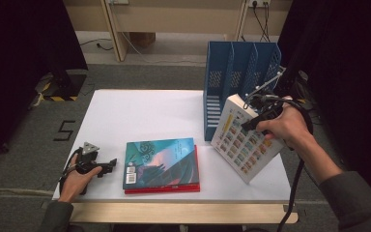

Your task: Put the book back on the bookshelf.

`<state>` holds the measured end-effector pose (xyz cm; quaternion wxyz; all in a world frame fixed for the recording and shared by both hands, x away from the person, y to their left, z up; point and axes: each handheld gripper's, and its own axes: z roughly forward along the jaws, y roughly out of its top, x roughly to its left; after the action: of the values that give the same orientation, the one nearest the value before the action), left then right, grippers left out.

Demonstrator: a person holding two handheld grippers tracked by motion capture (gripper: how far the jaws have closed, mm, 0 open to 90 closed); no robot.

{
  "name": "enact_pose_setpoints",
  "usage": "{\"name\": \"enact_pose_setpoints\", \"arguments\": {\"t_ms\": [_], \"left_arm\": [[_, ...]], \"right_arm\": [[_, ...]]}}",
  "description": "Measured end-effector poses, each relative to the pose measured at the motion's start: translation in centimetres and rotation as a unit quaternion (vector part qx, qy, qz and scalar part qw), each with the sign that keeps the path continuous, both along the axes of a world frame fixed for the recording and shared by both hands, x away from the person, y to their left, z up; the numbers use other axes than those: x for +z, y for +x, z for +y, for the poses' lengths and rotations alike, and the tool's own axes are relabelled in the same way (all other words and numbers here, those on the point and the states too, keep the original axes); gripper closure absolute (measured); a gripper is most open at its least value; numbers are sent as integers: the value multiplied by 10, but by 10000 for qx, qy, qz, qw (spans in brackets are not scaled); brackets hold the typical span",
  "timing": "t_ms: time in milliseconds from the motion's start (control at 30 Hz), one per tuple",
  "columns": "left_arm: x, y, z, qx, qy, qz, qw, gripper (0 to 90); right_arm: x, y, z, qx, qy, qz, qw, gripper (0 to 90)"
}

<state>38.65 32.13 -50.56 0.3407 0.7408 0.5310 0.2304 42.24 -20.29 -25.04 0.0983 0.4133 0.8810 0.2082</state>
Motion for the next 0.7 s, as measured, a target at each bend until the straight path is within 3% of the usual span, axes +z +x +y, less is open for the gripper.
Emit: {"name": "enact_pose_setpoints", "arguments": {"t_ms": [300,400,700], "left_arm": [[0,0,0,-2,-12,0,10000,107],[0,0,0,-7,-18,2,10000,107],[0,0,1,-22,-31,8,10000,103]], "right_arm": [[38,-5,-3,2,242,-206,9995,739],[51,-4,5,151,114,-298,9994,739],[80,11,13,30,135,-443,9989,739]]}}
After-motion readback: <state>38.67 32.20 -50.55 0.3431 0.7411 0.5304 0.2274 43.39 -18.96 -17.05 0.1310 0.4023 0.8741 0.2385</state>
